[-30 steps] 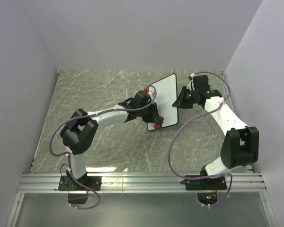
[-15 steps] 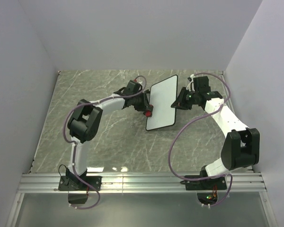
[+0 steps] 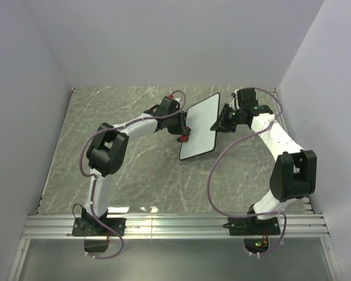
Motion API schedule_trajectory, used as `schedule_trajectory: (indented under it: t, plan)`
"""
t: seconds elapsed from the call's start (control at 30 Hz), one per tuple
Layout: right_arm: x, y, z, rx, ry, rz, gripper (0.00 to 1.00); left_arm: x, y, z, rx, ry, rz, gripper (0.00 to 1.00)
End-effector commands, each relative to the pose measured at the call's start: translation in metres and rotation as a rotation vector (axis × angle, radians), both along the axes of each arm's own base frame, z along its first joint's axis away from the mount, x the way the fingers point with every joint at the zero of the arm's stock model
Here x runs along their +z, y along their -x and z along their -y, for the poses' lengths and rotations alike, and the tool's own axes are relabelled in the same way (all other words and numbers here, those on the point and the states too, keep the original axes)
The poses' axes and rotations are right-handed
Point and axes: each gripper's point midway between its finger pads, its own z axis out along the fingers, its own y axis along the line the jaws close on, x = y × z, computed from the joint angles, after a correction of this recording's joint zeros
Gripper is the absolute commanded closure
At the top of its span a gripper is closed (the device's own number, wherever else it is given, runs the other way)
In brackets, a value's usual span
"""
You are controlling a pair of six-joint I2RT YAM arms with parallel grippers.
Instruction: Erase the whiteboard
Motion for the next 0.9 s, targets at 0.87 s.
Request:
schedule_trajectory:
  t: [0.87]
  plan:
    - [-0.054, 0.004, -0.016, 0.034, 0.046, -0.136, 1.0, 0.217, 0.065, -0.021, 0.144, 0.135, 0.266, 1.0]
